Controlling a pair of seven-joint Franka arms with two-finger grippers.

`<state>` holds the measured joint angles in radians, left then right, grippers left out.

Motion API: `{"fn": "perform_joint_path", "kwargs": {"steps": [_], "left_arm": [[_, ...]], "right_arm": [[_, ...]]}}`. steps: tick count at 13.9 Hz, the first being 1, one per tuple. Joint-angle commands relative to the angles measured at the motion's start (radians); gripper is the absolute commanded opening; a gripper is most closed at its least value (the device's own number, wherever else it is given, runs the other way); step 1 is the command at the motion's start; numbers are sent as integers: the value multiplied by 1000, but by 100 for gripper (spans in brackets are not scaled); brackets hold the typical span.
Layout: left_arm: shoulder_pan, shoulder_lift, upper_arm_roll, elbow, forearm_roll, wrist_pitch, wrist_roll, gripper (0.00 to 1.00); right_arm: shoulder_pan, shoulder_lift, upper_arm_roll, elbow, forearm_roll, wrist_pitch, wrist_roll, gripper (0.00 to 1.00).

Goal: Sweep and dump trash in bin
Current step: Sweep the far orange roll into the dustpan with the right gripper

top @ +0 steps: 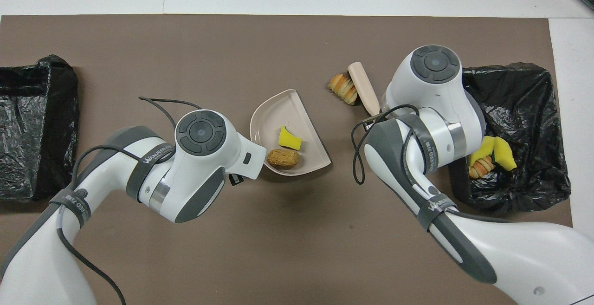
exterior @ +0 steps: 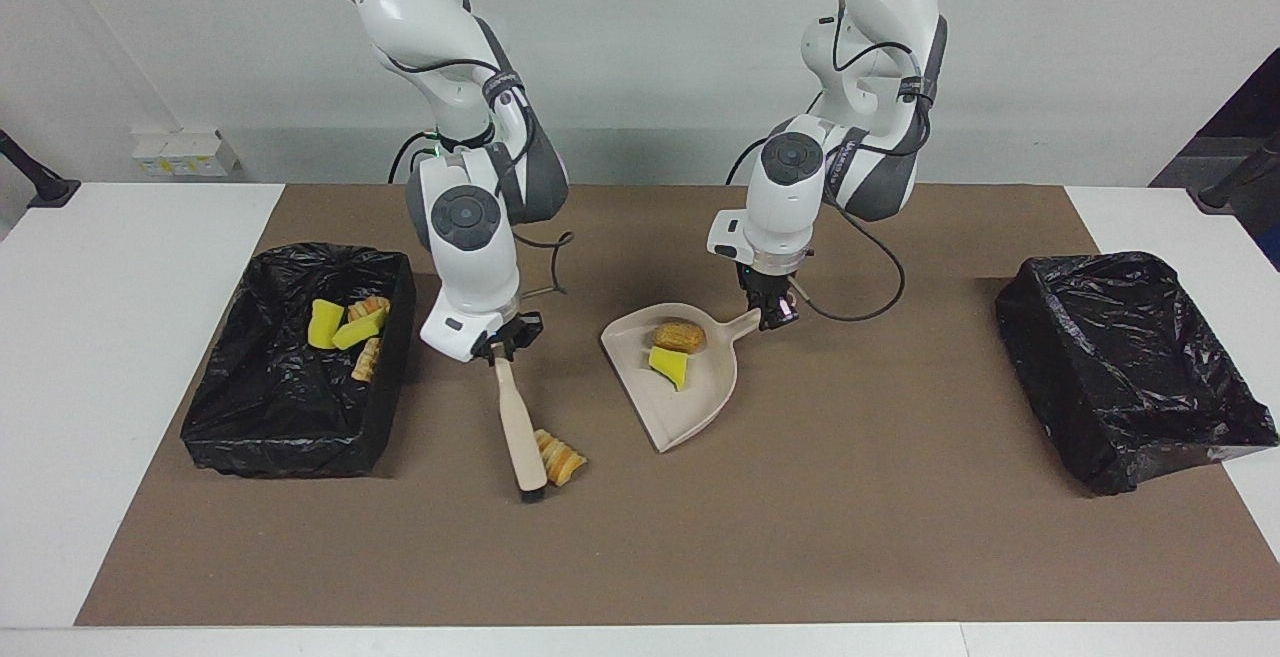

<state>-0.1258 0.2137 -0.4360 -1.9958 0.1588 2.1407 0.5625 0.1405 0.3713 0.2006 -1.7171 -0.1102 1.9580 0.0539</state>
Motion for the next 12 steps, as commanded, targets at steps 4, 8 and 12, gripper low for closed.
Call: {"fn": "perform_joint_path", "kwargs": {"steps": [4, 8, 12], "left_arm": [[-14, 9, 2, 15, -7, -27, -7, 0], [-20, 10, 0, 11, -7, -15, -9, 0], [-18, 10, 2, 11, -7, -12, -4, 0]], "right_arm": [[111, -88, 49, -87, 144, -14, 76, 0], [200, -117, 54, -84, 205, -11, 196, 0], [200, -138, 56, -78, 244, -13, 192, 0]]}}
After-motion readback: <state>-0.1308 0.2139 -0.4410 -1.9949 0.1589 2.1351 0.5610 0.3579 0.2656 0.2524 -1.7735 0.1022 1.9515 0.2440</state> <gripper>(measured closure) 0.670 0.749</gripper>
